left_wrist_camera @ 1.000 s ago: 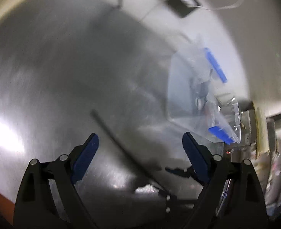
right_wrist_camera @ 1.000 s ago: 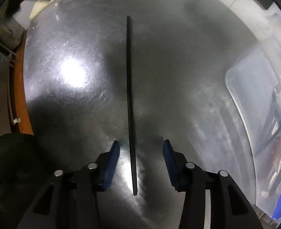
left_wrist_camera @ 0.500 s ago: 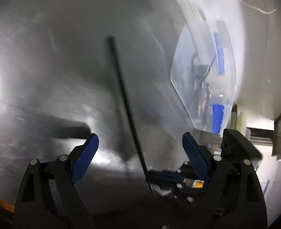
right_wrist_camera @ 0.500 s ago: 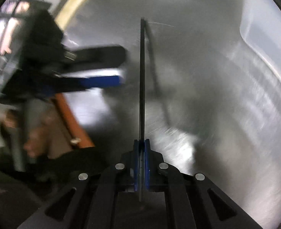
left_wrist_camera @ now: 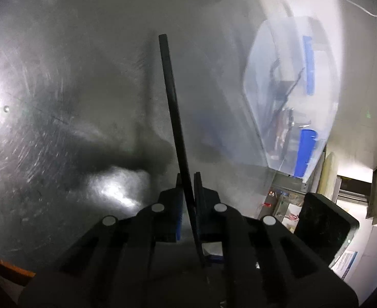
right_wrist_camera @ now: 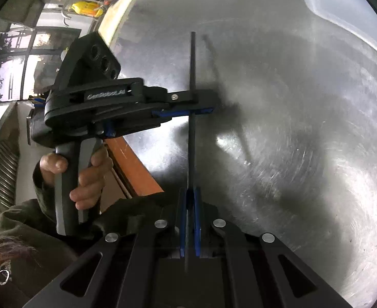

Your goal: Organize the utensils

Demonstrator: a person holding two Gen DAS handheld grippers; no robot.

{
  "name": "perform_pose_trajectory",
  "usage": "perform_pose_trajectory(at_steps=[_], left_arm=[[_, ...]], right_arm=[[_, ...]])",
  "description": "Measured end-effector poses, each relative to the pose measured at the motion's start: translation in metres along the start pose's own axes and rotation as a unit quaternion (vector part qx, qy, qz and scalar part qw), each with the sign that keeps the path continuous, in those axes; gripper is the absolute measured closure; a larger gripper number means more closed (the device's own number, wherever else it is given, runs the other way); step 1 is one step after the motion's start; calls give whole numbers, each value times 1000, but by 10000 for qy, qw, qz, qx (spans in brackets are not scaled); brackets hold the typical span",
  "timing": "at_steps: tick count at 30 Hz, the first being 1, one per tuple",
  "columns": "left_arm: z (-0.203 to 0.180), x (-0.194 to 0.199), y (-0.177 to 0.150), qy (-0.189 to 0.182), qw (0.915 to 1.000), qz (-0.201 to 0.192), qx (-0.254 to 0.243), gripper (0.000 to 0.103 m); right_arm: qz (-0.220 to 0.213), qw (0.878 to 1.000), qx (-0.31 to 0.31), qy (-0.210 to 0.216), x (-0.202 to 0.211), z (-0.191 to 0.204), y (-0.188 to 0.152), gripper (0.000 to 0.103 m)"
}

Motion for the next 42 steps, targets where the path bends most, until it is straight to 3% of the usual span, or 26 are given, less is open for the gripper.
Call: perform_pose_trajectory(at_steps=[2,5,8,11,12,16,19,21,25,28,30,32,34,36,38,39,40,41,42], left_arm=[[-18,16,1,-234,9993,-172,-249,98],[-79,46,5,-547,9912,-436,-1126,98],[-174,60,23,-564,9659,-647,-2443,98],[-261,41,48,-550,9379,-605,-3370,98],[-283,31,57,-563,9329,-538,-3515,98],[-349,-29,97,-384,9271,-182,-3725,98],[-357,-85,119,39,9269,136,-3751,98],[-346,-126,127,398,9260,459,-3725,98],[-302,-186,129,863,9263,1011,-3525,98],[-276,-209,127,1052,9272,1291,-3355,98],[-262,-215,131,1336,9240,1315,-3334,98],[-257,-215,134,1389,9260,1365,-3234,98],[-253,-208,138,1537,9237,1209,-3294,98],[-257,-198,142,1497,9252,1044,-3327,98],[-273,-170,144,1328,9263,588,-3478,98],[-283,-157,144,1268,9236,335,-3603,98],[-295,-134,142,1175,9173,-82,-3803,98],[-307,-108,138,1080,9078,-565,-4014,98],[-315,-87,135,1019,8991,-901,-4160,94]], right_arm=[[-117,9999,100,32,11,7,1,96],[-635,9967,478,173,58,33,16,96],[-1379,9874,779,29,109,45,42,96],[-2219,9712,786,-378,174,32,78,96],[-2462,9645,740,-605,195,22,92,96],[-3034,9398,428,-1510,255,-26,145,97],[-3053,9379,24,-1646,266,-66,172,97],[-3006,9381,-266,-1701,251,-98,182,97],[-2732,9485,-748,-1417,219,-142,190,97],[-2405,9540,-1068,-1434,199,-173,191,97],[-2204,9558,-1227,-1513,184,-184,190,97],[-1907,9590,-1439,-1525,176,-195,188,96],[-1982,9560,-1406,-1642,182,-197,189,96],[-2147,9467,-1133,-2118,197,-191,188,96],[-2412,9324,-880,-2544,215,-177,181,96],[-2664,9202,-716,-2779,229,-164,175,90],[-2950,9056,-559,-2995,243,-149,167,75],[-3160,8941,-439,-3144,252,-140,159,67],[-3560,8684,-209,-3446,271,-118,145,57]])
Point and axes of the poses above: each gripper's, at about its wrist camera, not at the fingertips, and x roughly against the way its jaws point, z to its left, y to its top, the point moved 9 cm from there along -x, roughly the way its jaws point, and after that the axes turned 6 degrees about -z, right-handed, at the moved point
